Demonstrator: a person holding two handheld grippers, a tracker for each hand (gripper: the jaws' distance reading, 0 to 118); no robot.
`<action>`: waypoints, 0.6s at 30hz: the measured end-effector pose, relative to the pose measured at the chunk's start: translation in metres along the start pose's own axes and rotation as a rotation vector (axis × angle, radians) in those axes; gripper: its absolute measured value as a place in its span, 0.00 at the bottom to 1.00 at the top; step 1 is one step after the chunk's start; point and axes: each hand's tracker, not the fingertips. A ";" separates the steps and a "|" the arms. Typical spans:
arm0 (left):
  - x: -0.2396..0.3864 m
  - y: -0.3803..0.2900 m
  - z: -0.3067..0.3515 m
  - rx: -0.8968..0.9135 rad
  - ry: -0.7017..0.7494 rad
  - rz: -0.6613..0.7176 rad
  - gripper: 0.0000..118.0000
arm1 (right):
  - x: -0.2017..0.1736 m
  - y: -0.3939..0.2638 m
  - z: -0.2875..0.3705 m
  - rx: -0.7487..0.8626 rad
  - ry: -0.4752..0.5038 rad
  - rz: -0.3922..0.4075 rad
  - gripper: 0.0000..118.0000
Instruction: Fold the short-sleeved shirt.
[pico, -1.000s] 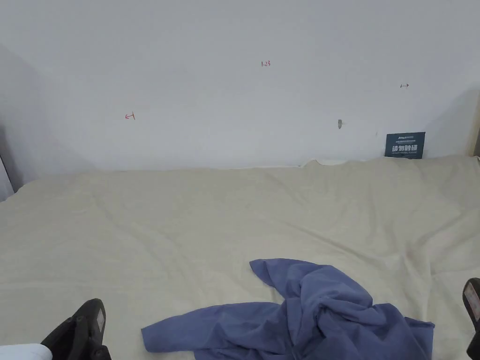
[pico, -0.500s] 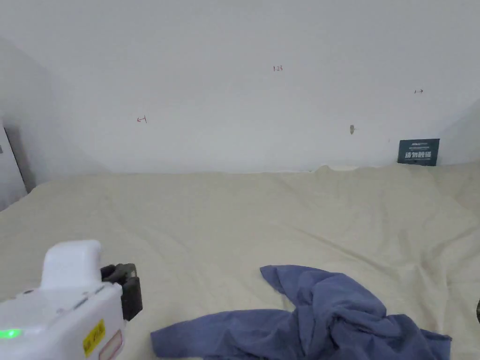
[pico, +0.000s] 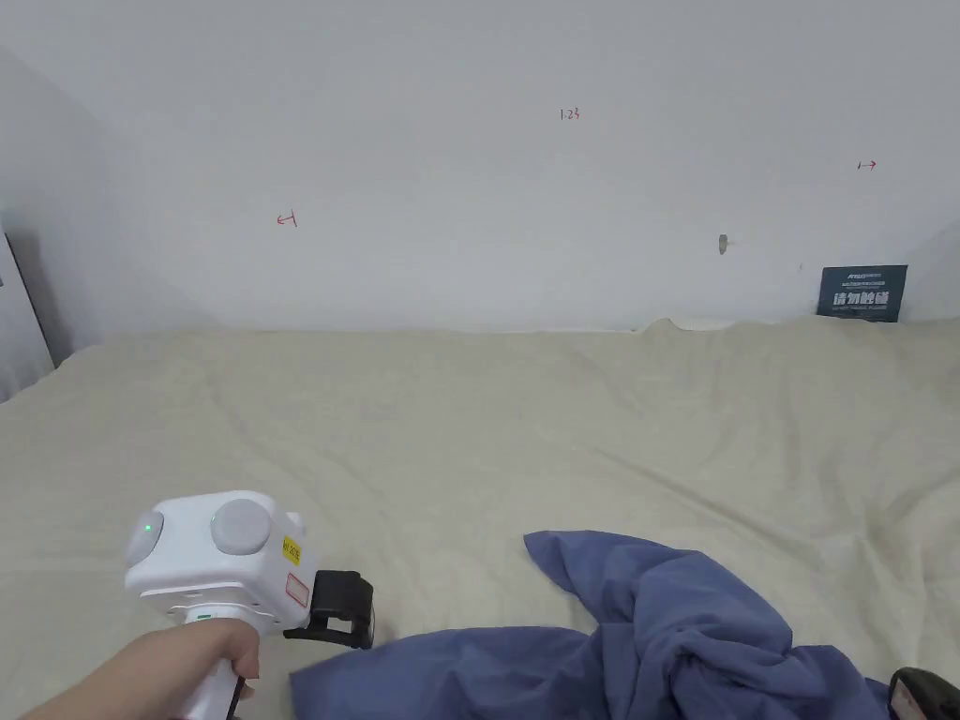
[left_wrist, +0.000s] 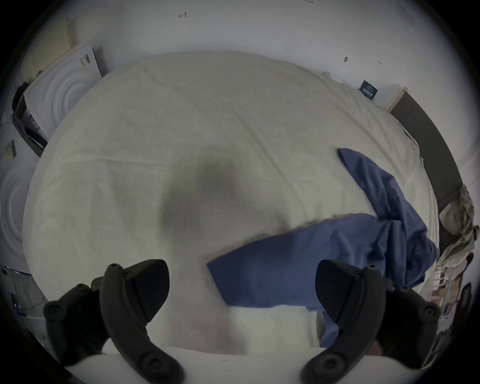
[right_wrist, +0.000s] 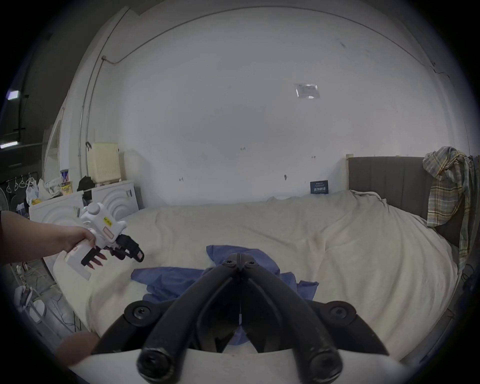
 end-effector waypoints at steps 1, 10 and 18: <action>0.003 -0.001 -0.014 -0.010 0.002 0.012 0.96 | 0.000 -0.002 -0.002 -0.013 0.001 0.002 0.00; 0.027 -0.030 -0.044 -0.013 -0.033 -0.081 0.54 | 0.000 -0.013 -0.024 -0.094 0.015 -0.027 0.00; 0.030 -0.044 -0.010 0.056 -0.137 -0.138 0.04 | -0.001 0.007 -0.061 -0.103 0.088 -0.020 0.00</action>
